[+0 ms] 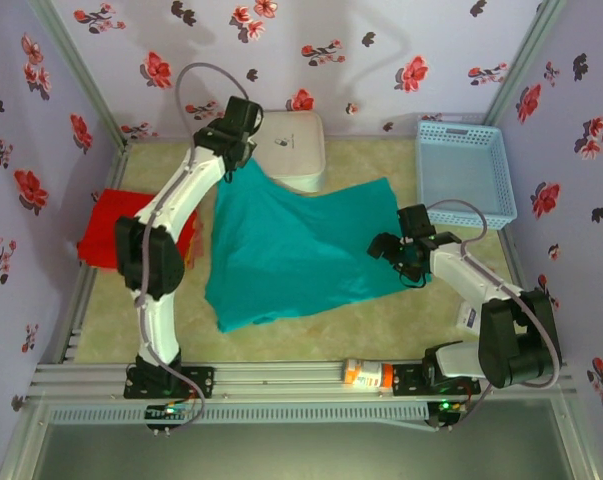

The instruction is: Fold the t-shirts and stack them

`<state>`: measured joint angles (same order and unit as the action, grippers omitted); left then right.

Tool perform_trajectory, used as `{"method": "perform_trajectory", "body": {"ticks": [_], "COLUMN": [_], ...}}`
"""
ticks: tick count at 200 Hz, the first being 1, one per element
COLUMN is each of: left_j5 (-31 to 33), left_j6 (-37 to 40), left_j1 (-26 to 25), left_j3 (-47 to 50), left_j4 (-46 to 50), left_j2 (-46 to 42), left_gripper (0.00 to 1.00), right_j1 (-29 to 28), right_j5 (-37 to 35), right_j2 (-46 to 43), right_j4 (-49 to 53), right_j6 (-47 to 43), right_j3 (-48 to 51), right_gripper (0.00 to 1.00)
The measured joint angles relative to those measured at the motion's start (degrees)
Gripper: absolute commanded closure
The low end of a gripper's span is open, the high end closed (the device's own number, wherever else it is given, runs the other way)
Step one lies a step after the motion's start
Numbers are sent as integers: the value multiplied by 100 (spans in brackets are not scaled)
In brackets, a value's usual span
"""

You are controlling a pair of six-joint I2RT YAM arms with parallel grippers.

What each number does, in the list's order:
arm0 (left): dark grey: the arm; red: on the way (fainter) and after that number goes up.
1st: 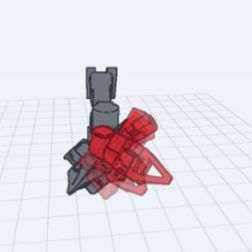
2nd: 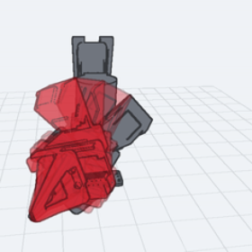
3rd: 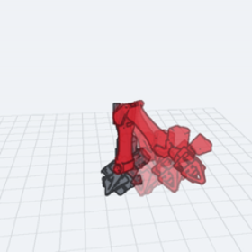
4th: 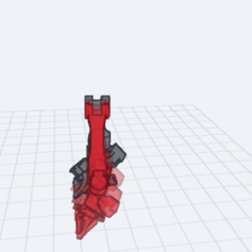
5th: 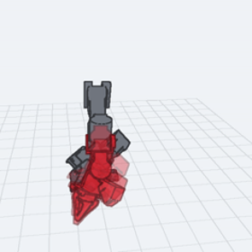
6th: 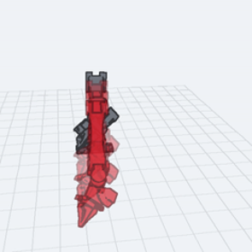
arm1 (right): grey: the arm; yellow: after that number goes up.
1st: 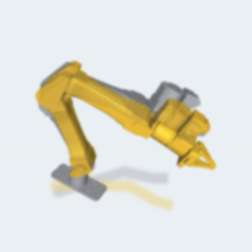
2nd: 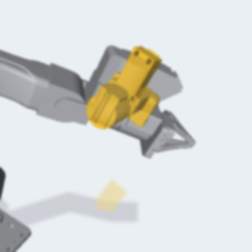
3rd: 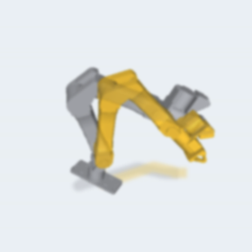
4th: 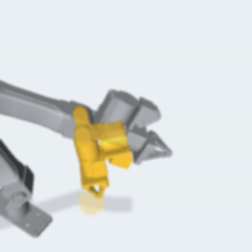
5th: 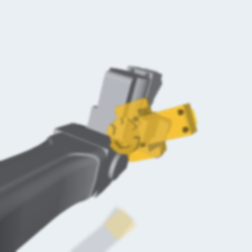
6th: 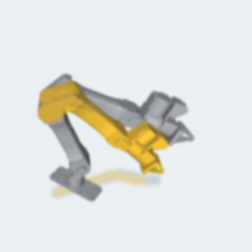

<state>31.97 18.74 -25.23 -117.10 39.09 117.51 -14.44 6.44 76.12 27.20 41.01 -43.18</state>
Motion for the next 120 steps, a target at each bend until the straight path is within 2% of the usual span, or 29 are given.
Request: {"method": "perform_trajectory", "body": {"ticks": [20,35,37,49,53,59,76,100,120], "left_j5": [136,280,304,415,450,496,603,673,695], "left_j6": [363,570,577,686,678,669,483,17,-619], "left_j1": [42,57,57,63,66,72,92,127,155], "left_j3": [-1043,-1722,-1797,-1941,-1941,-1904,-1637,-1043,-662], "left_j4": [-50,-52,-46,-57,-26,17,105,402,1023], "left_j2": [826,1377,1440,1655,1685,1718,1681,1449,1117], "left_gripper": [100,89,84,23,13,7,1,0,0], "right_j1": [59,90,96,144,166,205,319,407,424], "right_j5": [2,2,2,4,2,2,4,2,0], "right_j2": [-28,-90,-103,-186,-223,-284,-492,-699,-826], "right_j4": [44,103,109,144,142,144,164,273,391], "right_j6": [-33,-55,-55,-55,-57,-57,-57,-81,-103], "right_j3": [0,0,2,22,39,70,212,398,501], "right_gripper": [12,12,12,11,11,11,11,11,11]}}
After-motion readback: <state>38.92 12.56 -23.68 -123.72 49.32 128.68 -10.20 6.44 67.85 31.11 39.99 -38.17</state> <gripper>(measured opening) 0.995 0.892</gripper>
